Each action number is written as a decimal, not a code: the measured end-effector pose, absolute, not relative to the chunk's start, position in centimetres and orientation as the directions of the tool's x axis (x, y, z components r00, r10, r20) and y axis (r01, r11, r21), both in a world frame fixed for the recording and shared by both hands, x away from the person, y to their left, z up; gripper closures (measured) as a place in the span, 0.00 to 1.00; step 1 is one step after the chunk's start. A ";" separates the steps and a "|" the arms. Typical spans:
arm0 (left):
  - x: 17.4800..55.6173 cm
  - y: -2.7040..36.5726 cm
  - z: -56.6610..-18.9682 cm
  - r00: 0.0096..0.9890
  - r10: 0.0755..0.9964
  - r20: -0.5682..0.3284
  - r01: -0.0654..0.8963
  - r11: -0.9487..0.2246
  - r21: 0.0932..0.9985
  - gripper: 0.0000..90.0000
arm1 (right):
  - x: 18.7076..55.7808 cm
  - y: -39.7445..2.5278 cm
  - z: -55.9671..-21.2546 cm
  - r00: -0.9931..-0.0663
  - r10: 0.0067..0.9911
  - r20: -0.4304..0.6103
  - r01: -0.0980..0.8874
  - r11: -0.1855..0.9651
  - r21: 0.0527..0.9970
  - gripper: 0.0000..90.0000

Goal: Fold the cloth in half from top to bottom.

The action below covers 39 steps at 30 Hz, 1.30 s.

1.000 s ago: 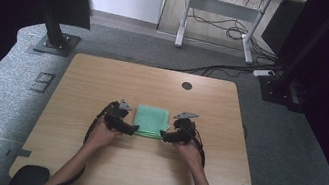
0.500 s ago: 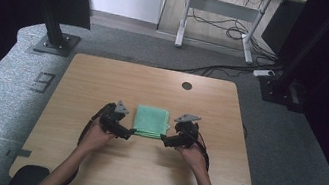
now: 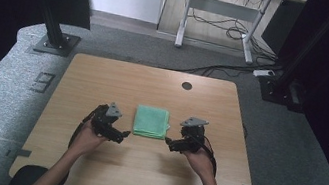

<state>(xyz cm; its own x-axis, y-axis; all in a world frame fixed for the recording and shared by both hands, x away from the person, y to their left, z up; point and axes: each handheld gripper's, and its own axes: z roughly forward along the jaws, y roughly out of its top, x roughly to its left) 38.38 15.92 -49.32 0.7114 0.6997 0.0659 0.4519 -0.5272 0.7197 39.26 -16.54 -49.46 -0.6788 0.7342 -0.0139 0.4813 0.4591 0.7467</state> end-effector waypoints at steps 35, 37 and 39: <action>34.4 20.8 -53.3 0.676 0.737 0.028 0.511 -0.495 0.702 0.00 | 36.3 -21.9 -52.7 -0.601 0.799 0.015 0.554 0.404 0.728 0.00; 34.4 20.9 -53.6 0.673 0.739 0.023 0.519 -0.494 0.697 0.00 | 36.3 -21.8 -53.1 -0.602 0.799 0.017 0.559 0.406 0.723 0.00; 34.4 21.0 -53.9 0.671 0.741 0.021 0.525 -0.495 0.692 0.00 | 36.2 -21.7 -53.6 -0.600 0.799 0.020 0.567 0.408 0.715 0.00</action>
<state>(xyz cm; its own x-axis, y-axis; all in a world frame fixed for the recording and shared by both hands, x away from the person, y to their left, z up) 34.44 20.97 -53.90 0.6712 0.7410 0.0208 0.5254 -0.4954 0.6918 36.24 -21.74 -53.55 -0.6004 0.7995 0.0204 0.5673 0.4077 0.7155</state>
